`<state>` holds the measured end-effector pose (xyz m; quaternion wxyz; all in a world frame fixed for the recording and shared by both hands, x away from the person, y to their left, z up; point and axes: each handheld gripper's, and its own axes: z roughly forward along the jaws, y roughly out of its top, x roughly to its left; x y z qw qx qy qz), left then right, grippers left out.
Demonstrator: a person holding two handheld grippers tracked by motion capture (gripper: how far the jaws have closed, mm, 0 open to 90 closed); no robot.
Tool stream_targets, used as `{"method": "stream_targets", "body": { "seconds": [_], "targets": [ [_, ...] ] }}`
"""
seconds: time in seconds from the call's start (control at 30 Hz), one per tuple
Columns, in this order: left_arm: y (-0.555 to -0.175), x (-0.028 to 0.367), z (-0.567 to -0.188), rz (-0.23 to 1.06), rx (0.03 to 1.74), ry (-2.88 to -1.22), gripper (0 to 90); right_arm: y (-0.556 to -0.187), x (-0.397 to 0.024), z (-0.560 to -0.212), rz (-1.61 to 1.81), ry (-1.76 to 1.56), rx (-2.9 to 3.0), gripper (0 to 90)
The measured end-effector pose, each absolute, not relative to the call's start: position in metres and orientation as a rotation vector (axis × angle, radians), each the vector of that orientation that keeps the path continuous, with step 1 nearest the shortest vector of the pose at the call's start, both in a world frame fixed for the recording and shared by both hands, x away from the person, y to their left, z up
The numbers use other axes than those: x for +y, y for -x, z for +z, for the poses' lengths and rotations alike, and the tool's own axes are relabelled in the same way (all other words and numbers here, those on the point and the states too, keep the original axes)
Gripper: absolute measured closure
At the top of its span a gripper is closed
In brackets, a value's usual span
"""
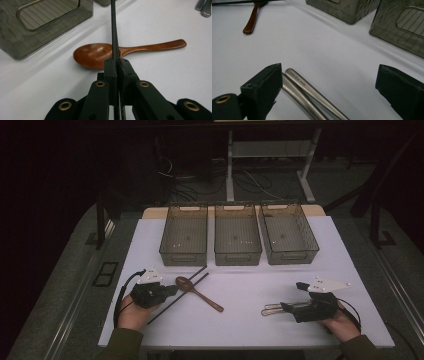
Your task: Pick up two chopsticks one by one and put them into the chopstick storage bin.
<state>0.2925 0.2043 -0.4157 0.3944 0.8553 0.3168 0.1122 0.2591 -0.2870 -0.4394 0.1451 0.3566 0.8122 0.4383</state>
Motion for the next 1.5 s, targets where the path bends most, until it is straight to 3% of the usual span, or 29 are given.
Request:
{"method": "stream_targets", "body": {
  "seconds": [0.83, 1.5],
  "targets": [
    [-0.305, 0.198, -0.394, 0.282, 0.833, -2.074, 84.9, -0.259, -0.289, -0.438, 1.292, -1.030, 2.348, 6.6],
    [-0.346, 0.196, -0.370, 0.303, 0.878, -2.014, 84.8, -0.258, -0.291, -0.437, 1.300, -1.028, 2.342, 6.7]
  ]
}}
